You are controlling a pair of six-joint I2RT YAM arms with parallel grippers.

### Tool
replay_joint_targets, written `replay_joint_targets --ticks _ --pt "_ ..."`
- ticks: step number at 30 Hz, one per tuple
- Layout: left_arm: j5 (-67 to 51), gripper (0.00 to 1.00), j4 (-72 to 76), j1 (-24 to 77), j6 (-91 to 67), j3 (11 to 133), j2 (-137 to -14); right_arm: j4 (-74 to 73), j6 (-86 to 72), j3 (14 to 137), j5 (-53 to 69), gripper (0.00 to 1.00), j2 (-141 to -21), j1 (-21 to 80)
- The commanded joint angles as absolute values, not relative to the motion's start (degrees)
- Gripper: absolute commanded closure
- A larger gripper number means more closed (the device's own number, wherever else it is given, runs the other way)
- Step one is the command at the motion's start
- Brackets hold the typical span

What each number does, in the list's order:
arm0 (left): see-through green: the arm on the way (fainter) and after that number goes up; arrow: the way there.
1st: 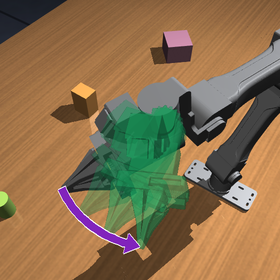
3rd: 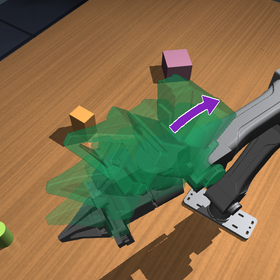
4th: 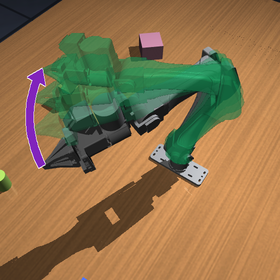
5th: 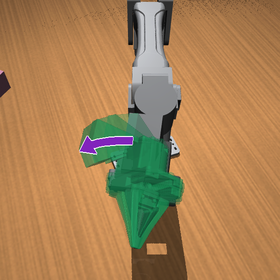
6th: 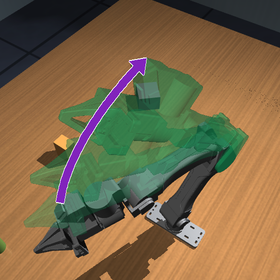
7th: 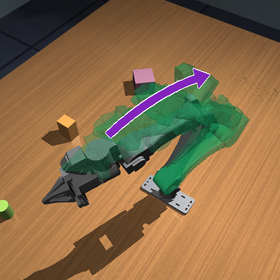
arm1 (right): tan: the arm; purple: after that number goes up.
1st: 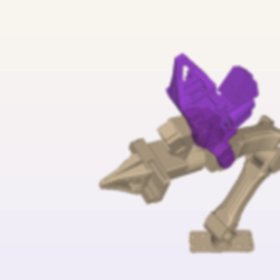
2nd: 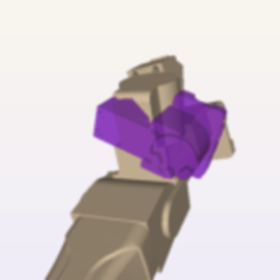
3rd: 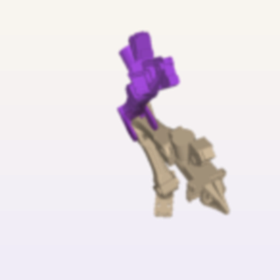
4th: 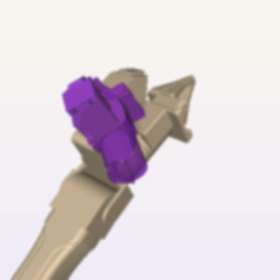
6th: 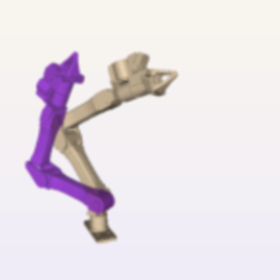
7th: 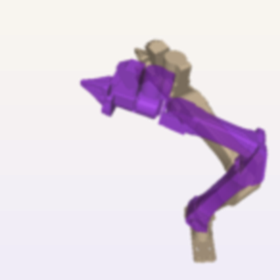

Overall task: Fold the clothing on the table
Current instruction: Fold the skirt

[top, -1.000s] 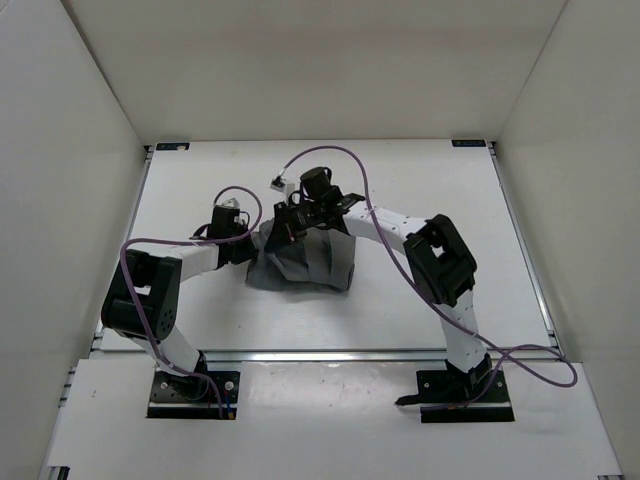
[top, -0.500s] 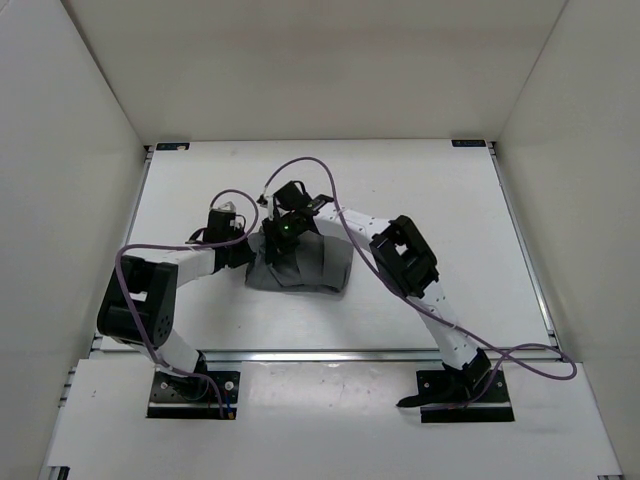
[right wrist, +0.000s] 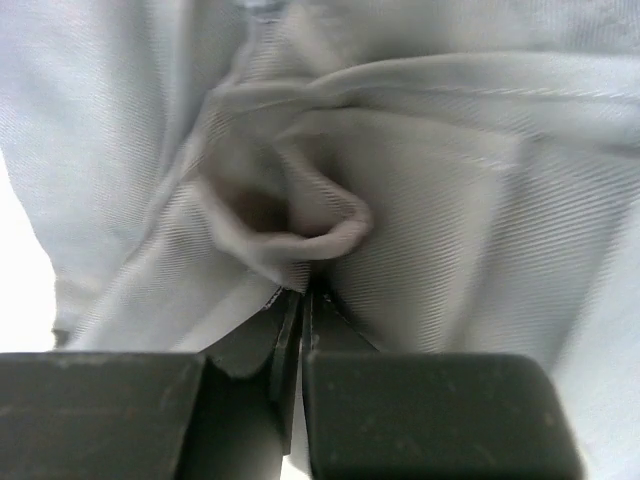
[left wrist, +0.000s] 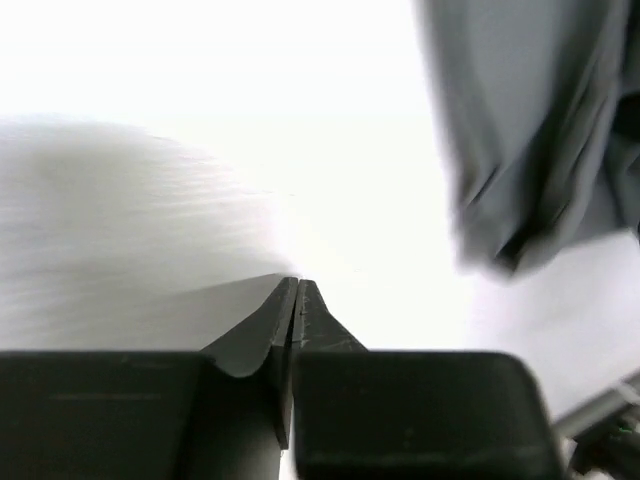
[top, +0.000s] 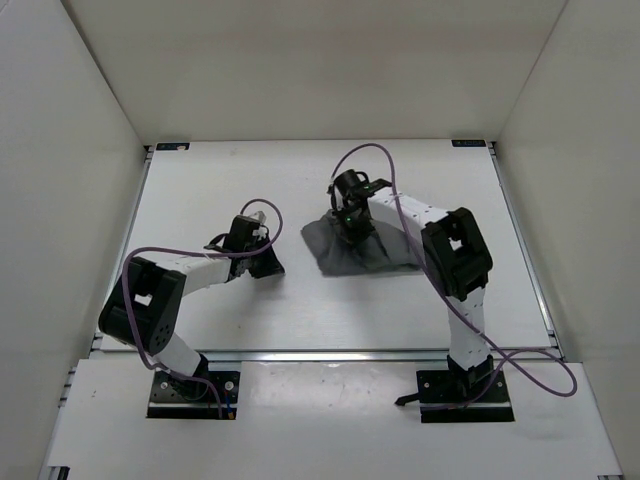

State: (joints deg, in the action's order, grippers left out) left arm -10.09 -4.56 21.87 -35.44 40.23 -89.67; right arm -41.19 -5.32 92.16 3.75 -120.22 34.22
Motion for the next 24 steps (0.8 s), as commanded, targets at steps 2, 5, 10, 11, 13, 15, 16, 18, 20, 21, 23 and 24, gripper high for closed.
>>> replay_joint_targets --ticks 2,5,10,11,13,15,16,18,20,21,23,24 --pt "-13.8 0.81 -1.1 23.0 -39.5 40.6 -88.9 -43.2 -0.9 91.0 3.8 1.0 -115.1 33.7" --pt "-14.5 0.7 2.0 23.2 -40.6 41.0 -89.1 -44.5 1.8 91.8 7.4 1.0 -113.9 34.7" --pt "-13.3 0.74 5.5 23.0 -42.8 38.8 -85.9 -46.6 0.4 93.9 6.9 1.0 -110.0 35.9" --pt "-13.0 0.73 4.7 22.9 -42.4 39.0 -85.9 -46.2 0.4 94.3 6.4 1.0 -109.3 36.1" --pt "-14.8 0.73 6.2 21.6 -42.2 38.2 -86.0 -44.1 -3.8 95.2 7.1 1.0 -105.9 35.1" --pt "-14.2 0.72 9.6 22.4 -44.1 37.2 -85.9 -38.5 -5.9 93.6 12.0 1.0 -103.6 33.8" --pt "-13.1 0.74 11.8 22.7 -44.6 37.2 -86.0 -36.8 -7.6 92.3 13.8 1.0 -102.6 33.2" --pt "-11.3 0.73 11.3 22.9 -44.5 39.5 -88.1 -34.6 -9.3 91.2 15.6 1.0 -102.4 32.6" --pt "-12.9 0.68 9.9 24.1 -44.6 42.1 -90.4 -34.8 -9.9 91.2 15.4 1.0 -103.5 32.6" --pt "-14.1 0.66 9.3 23.8 -45.1 42.9 -91.9 -34.9 -10.0 91.8 15.8 0.99 -103.6 33.1" --pt "-14.8 0.62 11.0 24.6 -46.5 41.7 -92.3 -34.6 -10.5 90.8 15.6 1.0 -104.2 33.0" --pt "-14.4 0.6 12.9 24.7 -48.1 40.7 -92.0 -33.5 -10.8 90.5 15.4 1.0 -104.0 32.9"
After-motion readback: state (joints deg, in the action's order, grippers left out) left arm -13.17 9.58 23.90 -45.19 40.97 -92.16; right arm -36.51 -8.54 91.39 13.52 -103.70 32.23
